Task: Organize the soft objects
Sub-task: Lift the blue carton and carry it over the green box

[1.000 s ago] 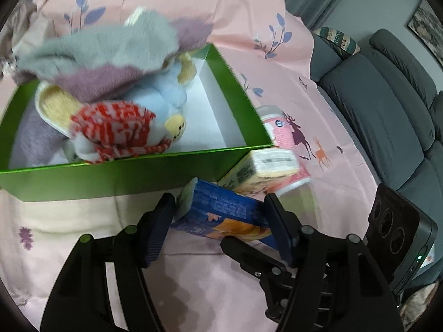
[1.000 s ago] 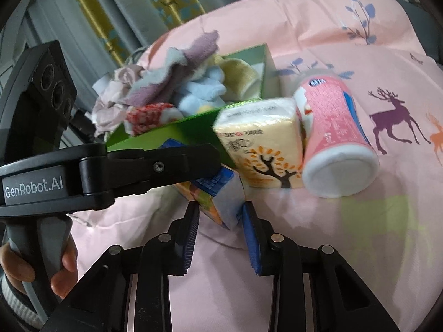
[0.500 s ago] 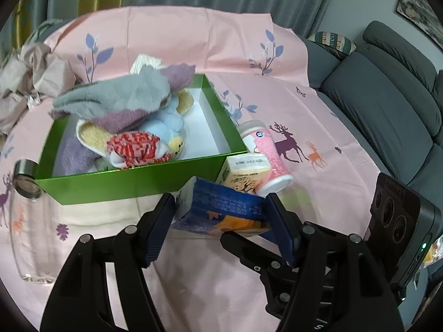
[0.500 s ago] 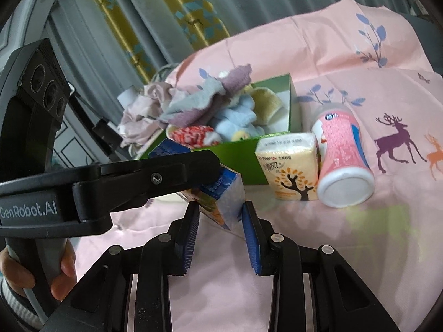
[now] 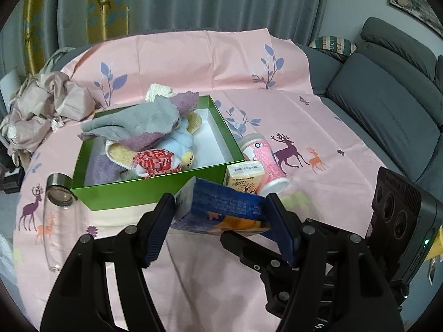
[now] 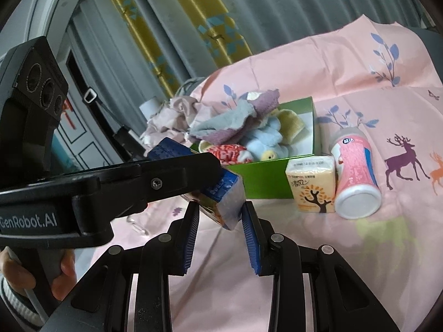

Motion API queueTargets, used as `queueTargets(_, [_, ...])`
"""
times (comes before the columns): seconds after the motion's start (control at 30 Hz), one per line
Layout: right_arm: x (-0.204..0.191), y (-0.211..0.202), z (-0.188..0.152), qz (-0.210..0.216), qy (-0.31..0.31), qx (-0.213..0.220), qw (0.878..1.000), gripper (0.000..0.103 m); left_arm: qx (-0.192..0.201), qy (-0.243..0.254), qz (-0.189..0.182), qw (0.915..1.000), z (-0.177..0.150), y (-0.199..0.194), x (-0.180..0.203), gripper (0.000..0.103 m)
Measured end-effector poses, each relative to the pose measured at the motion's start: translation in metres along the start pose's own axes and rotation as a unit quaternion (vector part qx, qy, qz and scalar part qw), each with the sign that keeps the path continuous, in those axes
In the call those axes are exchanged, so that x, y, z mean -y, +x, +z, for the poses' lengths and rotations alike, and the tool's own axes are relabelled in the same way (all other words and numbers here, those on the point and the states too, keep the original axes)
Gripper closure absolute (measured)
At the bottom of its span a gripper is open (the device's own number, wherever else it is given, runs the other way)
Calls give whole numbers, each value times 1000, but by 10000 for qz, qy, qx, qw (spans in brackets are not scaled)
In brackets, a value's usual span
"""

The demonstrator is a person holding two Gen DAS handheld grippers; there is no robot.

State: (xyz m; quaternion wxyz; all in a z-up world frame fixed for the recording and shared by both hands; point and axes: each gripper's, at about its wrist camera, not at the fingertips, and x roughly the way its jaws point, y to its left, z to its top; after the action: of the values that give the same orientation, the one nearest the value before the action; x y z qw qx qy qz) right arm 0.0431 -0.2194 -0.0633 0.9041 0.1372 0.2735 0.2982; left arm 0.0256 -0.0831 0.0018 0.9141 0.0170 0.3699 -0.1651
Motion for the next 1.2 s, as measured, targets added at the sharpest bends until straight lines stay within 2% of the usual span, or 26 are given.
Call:
queueTargets(0.27, [-8,-12,4,121,-82,173,9997,69,295,169,222,9992,-1,-22,11,36])
queueTargets(0.53, [-35,-24,9,273,-373,317,9984,69,619,258,407,9969,-6,-57,9,35])
queueTargets(0.7, [-53,-28,15,269,-560,383,9973,69,778,253,395,9959,-2,-74,3,35])
queueTargets(1.2, [-88,-29,82,-46,-1043,752,9917,69,1399,541,334,9881,56,-106,-13,35])
